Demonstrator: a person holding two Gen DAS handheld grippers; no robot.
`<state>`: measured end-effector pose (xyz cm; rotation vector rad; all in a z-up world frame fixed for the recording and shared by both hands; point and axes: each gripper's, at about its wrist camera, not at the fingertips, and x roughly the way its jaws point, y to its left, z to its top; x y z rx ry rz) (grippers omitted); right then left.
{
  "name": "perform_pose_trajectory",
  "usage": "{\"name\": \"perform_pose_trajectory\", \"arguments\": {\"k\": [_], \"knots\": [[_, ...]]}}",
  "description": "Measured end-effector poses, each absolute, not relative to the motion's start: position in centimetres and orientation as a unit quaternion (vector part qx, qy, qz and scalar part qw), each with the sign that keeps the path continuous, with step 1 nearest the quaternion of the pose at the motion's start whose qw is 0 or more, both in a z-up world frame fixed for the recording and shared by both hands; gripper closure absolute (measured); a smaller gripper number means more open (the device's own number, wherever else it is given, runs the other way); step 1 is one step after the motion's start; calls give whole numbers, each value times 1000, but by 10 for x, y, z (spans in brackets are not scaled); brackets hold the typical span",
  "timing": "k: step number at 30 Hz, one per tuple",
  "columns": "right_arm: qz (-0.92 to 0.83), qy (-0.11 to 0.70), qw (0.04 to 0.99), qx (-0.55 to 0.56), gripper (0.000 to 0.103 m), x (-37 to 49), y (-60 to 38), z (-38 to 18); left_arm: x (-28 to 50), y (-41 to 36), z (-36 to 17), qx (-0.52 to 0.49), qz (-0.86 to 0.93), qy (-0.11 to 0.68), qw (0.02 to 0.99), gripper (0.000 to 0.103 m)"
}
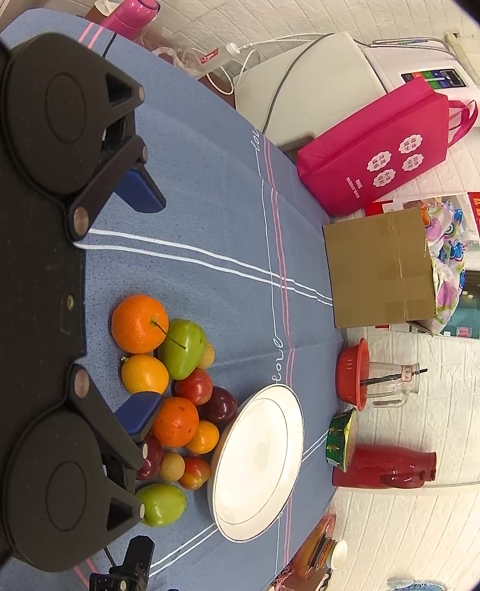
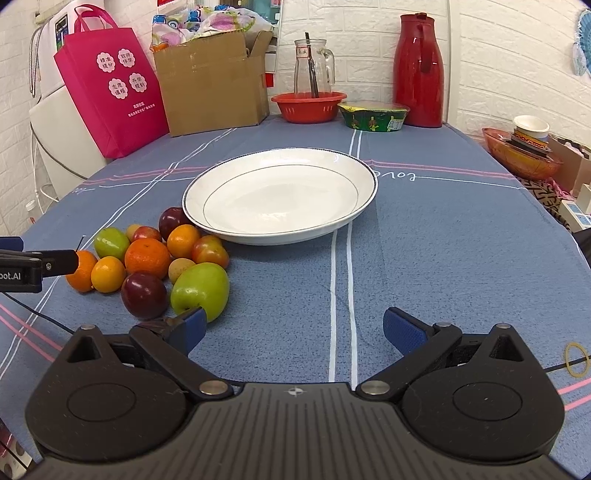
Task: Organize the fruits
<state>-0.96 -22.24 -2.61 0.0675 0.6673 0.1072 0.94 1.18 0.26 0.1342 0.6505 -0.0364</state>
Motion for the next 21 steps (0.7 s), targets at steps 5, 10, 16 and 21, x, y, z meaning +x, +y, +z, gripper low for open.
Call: {"name": "perform_pose_trajectory", "arguments": {"k": [5, 10, 16, 21], "knots": [[54, 329, 942, 31, 0, -7, -221, -26, 11, 12, 2, 66, -19, 319, 945, 0], [57, 331, 942, 29, 0, -5, -219, -25, 12, 12, 1, 65, -19, 319, 945, 0], [61, 333, 941, 26, 0, -1, -215, -24, 16, 13, 1, 64, -21, 317, 946, 0], [63, 336, 939, 25, 0, 2, -214, -25, 19, 15, 0, 67, -22, 314, 947, 0]]}}
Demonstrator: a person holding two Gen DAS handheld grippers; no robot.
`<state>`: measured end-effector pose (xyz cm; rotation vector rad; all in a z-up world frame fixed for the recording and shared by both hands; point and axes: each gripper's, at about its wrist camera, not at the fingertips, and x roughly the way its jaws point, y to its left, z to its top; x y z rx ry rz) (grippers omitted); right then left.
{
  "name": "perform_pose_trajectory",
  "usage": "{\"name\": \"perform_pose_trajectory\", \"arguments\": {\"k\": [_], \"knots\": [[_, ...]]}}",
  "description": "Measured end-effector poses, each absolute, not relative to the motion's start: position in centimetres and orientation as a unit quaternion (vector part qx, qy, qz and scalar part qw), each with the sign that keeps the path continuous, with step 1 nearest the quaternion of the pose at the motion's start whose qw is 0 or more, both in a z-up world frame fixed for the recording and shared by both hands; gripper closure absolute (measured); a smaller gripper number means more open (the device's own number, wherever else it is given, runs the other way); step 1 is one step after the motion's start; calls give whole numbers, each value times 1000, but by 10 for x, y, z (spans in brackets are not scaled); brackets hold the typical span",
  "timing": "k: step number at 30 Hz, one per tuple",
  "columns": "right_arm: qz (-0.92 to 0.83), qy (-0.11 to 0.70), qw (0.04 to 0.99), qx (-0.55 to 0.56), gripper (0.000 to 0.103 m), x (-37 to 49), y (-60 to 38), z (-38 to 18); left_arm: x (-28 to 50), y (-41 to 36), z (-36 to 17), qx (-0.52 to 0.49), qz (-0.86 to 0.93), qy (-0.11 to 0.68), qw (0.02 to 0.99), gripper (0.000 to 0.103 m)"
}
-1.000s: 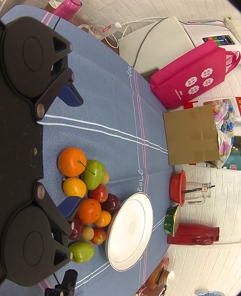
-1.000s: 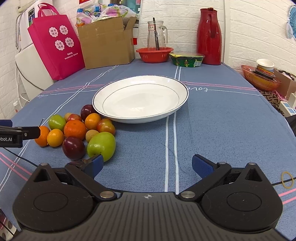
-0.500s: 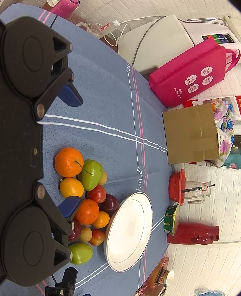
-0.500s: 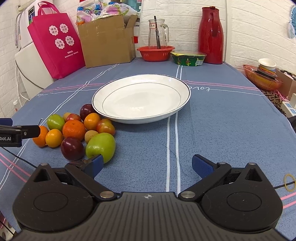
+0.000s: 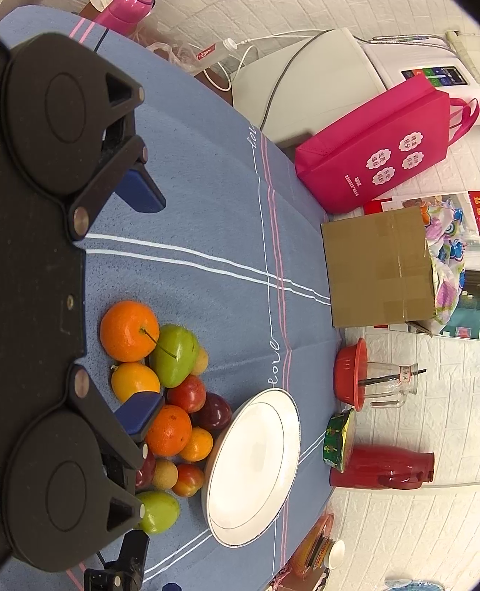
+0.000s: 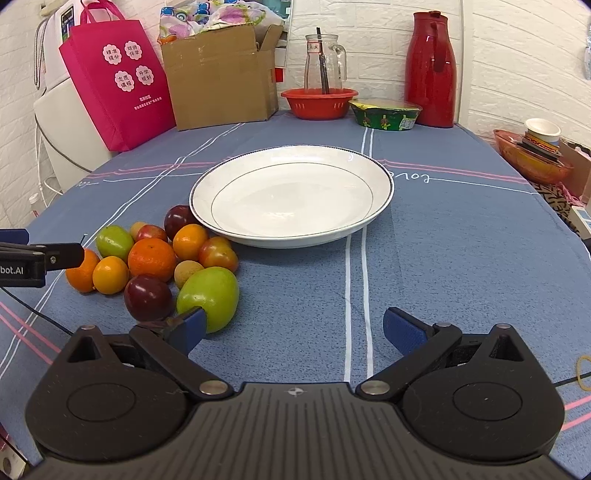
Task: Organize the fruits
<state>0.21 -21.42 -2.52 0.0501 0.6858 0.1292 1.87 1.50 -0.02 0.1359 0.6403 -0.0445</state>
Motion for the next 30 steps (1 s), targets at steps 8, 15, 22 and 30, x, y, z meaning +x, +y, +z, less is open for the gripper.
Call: {"name": "perform_pose_trajectory", "arguments": {"k": [8, 15, 22, 30], "knots": [[85, 331, 939, 25, 0, -1, -212, -21, 13, 20, -3, 113, -62, 295, 947, 0], [72, 218, 973, 21, 0, -24, -206, -8, 10, 32, -9, 98, -103, 312, 939, 0], [121, 249, 961, -3, 0, -19, -196, -17, 11, 34, -16, 80, -145, 341, 925, 0], [148, 292, 945, -1, 0, -12, -184, -26, 20, 43, -21, 58, -130, 364, 921, 0]]}}
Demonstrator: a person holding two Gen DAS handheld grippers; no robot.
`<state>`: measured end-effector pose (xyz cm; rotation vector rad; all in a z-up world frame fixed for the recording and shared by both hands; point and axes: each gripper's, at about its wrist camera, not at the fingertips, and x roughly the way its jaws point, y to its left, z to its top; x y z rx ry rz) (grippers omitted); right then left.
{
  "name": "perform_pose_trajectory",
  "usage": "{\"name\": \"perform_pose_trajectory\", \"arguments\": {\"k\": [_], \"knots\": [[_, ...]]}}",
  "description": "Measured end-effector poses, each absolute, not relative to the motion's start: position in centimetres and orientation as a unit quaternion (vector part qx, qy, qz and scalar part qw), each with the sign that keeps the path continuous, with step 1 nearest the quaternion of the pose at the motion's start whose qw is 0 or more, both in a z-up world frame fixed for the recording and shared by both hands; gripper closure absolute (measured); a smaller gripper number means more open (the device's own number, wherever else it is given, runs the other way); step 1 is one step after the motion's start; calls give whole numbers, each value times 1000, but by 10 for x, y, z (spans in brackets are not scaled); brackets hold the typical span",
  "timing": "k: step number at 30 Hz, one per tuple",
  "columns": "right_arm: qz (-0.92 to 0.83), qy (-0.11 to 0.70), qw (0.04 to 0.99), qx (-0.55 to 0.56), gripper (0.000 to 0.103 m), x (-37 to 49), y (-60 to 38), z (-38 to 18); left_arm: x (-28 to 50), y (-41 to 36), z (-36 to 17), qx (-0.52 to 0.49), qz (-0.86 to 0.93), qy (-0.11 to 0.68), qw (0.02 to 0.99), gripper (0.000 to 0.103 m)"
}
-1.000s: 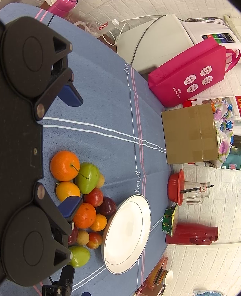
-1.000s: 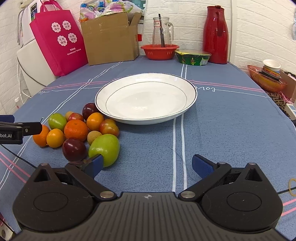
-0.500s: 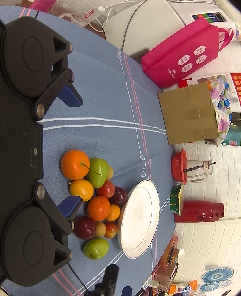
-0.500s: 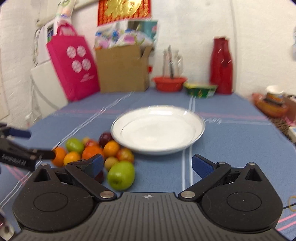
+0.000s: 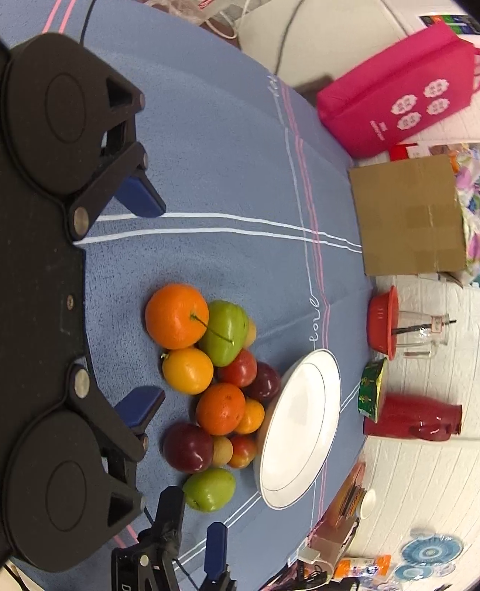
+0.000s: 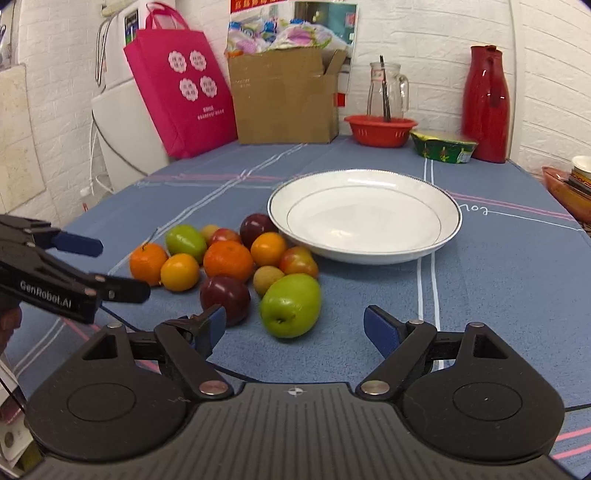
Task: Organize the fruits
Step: 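Close the left tool on a tangerine while the right tool grasps a green apple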
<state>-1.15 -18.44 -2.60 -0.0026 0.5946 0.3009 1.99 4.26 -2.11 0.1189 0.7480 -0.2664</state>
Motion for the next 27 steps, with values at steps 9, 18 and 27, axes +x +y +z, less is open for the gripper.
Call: {"name": "perform_pose_trajectory", "arguments": {"k": [9, 18, 27], "knots": [[140, 302, 943, 2, 2, -2, -183, -29, 30, 52, -18, 13, -142, 363, 921, 0], [150, 305, 940, 5, 28, 0, -182, -31, 46, 55, -27, 2, -145, 383, 912, 0], [149, 310, 939, 4, 30, 9, -178, -35, 48, 58, -27, -12, -140, 385, 912, 0]]}}
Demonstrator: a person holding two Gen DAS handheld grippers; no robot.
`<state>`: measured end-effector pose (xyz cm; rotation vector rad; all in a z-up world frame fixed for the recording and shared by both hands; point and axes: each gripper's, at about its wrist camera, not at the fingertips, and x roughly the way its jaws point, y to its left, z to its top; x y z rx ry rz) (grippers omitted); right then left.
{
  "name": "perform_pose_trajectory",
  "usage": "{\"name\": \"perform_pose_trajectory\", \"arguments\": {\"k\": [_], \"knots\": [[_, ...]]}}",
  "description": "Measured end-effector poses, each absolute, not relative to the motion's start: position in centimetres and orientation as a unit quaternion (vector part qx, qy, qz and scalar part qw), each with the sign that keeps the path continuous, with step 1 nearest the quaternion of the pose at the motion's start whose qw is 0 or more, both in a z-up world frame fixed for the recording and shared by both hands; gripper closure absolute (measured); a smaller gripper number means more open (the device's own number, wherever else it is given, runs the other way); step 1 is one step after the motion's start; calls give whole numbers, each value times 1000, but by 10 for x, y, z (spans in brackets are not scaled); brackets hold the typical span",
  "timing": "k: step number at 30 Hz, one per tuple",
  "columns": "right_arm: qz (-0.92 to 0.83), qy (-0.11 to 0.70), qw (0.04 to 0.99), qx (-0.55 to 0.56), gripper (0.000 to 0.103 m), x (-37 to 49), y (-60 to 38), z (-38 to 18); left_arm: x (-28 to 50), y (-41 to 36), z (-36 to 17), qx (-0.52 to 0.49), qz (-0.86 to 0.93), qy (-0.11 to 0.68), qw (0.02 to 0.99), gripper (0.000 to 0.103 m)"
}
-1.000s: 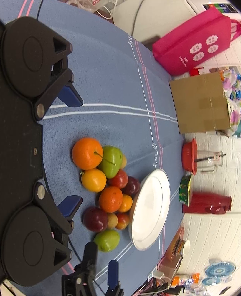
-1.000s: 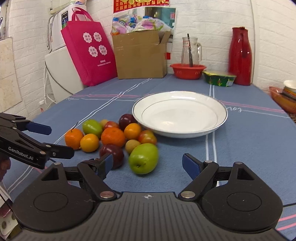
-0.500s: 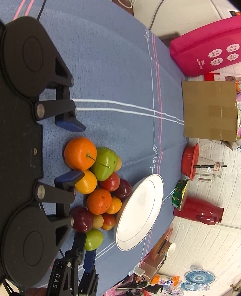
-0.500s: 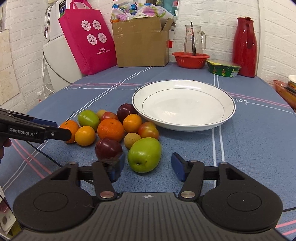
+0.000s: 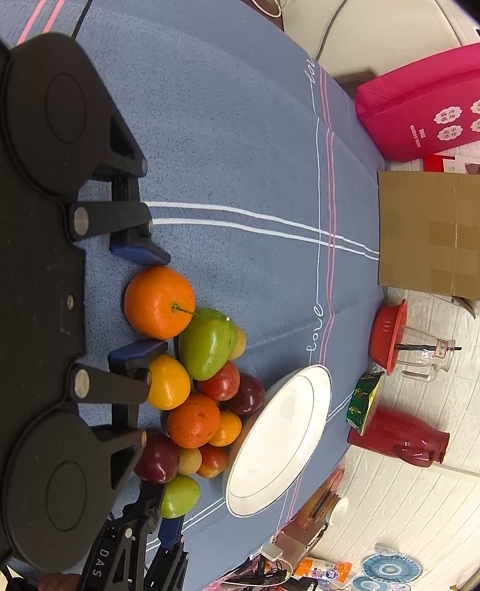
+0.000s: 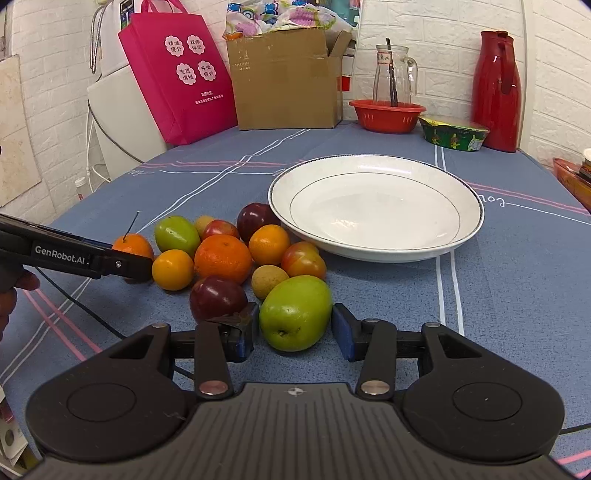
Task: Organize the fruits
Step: 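Close the left tool on a tangerine while the right tool grasps a green apple, then carry the tangerine and green apple onto the white plate and open both tools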
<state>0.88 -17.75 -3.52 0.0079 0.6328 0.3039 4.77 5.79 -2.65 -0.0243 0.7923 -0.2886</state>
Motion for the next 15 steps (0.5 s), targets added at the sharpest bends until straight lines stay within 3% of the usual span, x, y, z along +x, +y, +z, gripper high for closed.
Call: {"name": "perform_pose_trajectory", "arguments": {"k": [15], "knots": [[130, 272, 953, 17, 32, 0, -198, -12, 45, 21, 30, 14, -191, 305, 933, 2]]}}
